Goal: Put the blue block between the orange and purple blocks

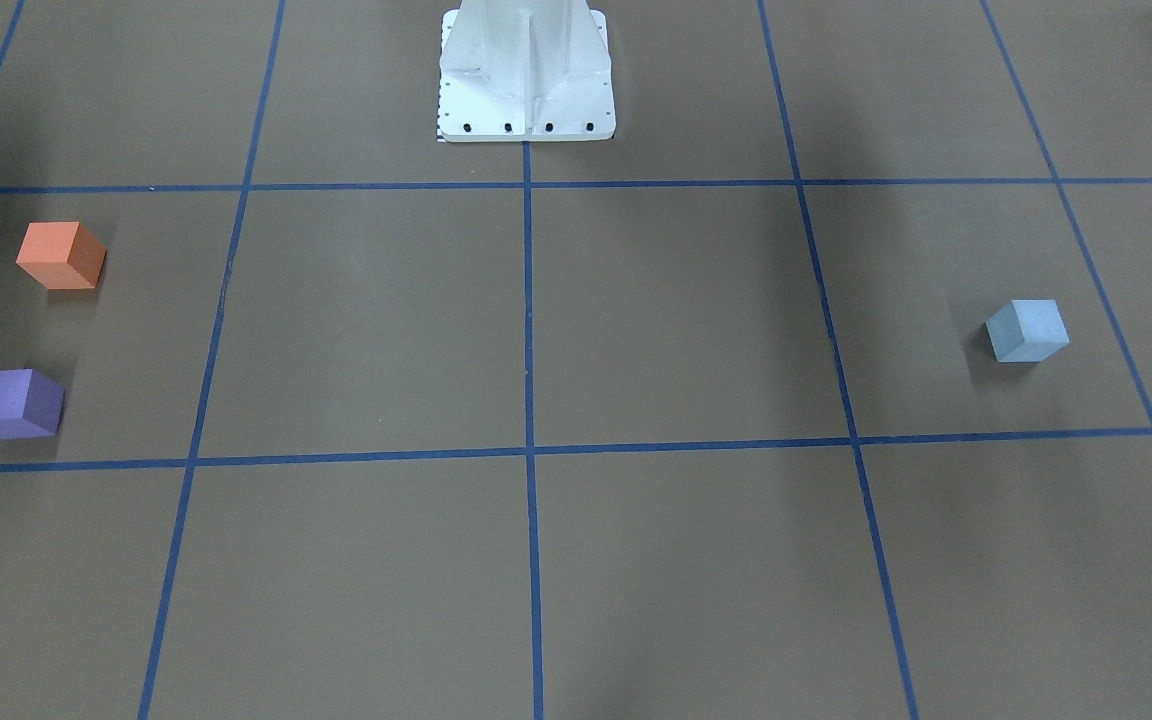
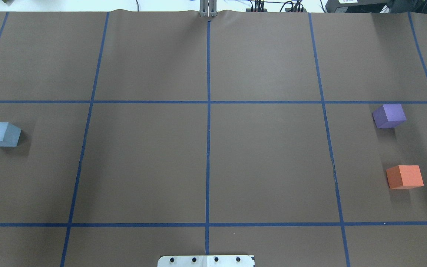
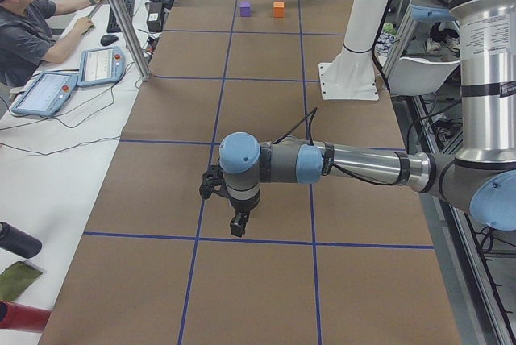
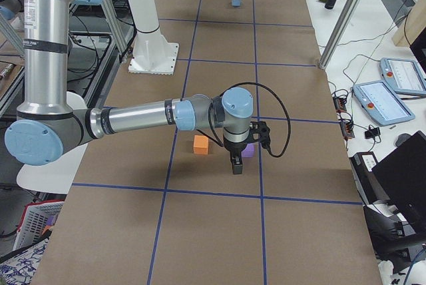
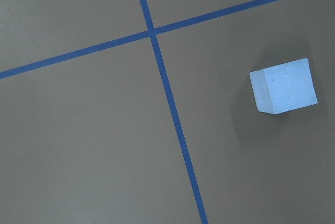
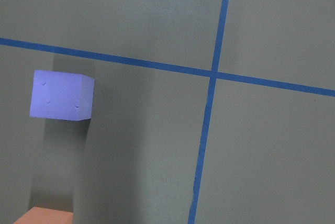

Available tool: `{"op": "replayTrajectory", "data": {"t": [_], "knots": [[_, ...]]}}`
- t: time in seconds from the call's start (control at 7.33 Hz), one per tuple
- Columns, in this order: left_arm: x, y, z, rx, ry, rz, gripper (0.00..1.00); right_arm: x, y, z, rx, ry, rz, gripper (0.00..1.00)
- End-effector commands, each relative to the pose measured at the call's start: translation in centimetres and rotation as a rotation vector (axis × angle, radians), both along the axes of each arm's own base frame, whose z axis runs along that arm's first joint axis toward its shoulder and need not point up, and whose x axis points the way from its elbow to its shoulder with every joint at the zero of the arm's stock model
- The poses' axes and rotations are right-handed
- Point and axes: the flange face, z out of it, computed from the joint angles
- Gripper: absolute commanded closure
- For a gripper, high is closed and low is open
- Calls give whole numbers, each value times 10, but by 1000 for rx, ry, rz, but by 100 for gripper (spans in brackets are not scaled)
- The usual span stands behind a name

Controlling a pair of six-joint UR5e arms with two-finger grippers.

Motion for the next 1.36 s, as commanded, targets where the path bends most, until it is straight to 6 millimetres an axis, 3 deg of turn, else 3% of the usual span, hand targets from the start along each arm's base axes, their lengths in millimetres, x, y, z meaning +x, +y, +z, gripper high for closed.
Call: {"op": "replayTrajectory", "data": {"t": [0.0,0.41,0.55,0.68,0.95,1.23], "knots": [[0,3,3,-4,-5,2,0,-1,-1,-2,4,0,0,0],[1,-4,-7,21,-2,-1,0,-1,0,-3,4,0,0,0],[3,-26,-21,51,0,0,0,-1,-1,-3,4,0,0,0],[4,-35,-16,15,10,-26,0,-1,0,-3,2,-8,0,0],[8,-41,-24,14,18,-91,0,-3,0,-4,2,-14,-4,0],[49,-43,-25,-98,67,-118,0,-4,-1,-4,3,-14,-6,0]]}}
